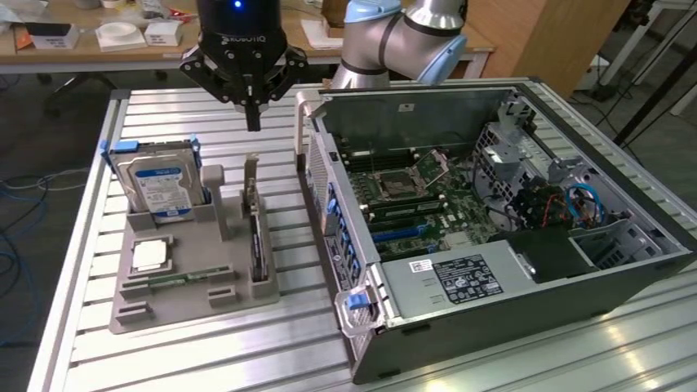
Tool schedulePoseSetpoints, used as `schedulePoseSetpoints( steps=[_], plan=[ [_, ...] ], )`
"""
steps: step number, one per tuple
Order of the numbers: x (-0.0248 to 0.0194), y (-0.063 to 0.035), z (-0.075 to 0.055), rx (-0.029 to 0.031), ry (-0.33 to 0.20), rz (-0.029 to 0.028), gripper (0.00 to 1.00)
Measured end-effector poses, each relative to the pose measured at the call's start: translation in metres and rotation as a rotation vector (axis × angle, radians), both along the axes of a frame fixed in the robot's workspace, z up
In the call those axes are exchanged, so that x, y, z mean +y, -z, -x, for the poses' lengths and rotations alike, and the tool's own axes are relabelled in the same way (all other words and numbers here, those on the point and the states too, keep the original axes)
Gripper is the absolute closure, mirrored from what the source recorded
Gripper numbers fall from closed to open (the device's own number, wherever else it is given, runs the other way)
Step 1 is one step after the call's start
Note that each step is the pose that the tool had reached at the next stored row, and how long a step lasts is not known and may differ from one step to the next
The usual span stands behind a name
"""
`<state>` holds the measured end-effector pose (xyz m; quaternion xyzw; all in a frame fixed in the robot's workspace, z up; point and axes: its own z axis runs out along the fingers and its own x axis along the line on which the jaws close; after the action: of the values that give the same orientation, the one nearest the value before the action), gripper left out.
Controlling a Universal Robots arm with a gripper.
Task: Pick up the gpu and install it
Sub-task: 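Pick up the gpu and move the gpu toward the slot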
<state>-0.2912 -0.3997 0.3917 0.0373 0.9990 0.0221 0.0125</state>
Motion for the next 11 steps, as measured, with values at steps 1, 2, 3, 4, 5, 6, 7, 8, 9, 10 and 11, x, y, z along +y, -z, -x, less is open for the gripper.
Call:
schedulePoseSetpoints(
  steps=[1, 2, 3, 4, 5, 6, 7, 8, 9, 10, 11],
  plan=[
    [0.0000, 0.0000, 0.0000, -0.0001, 0.000, 0.0000, 0.89],
    [0.0000, 0.0000, 0.0000, -0.0001, 0.000, 0.0001, 0.89],
    [0.0000, 0.0000, 0.0000, 0.0000, 0.000, 0.0000, 0.83],
    [0.0000, 0.0000, 0.0000, 0.0000, 0.000, 0.0000, 0.83],
    [0.0000, 0.0000, 0.0000, 0.0000, 0.000, 0.0000, 0.83],
    [0.0000, 0.0000, 0.0000, -0.0001, 0.000, 0.0000, 0.77],
    [0.0000, 0.0000, 0.0000, -0.0001, 0.000, 0.0000, 0.71],
    [0.0000, 0.0000, 0.0000, 0.0000, 0.000, 0.0000, 0.71],
    [0.0000, 0.0000, 0.0000, 0.0000, 0.000, 0.0000, 0.65],
    [0.0000, 0.0000, 0.0000, 0.0000, 0.000, 0.0000, 0.65],
    [0.0000, 0.0000, 0.0000, -0.0001, 0.000, 0.0000, 0.58]
  ],
)
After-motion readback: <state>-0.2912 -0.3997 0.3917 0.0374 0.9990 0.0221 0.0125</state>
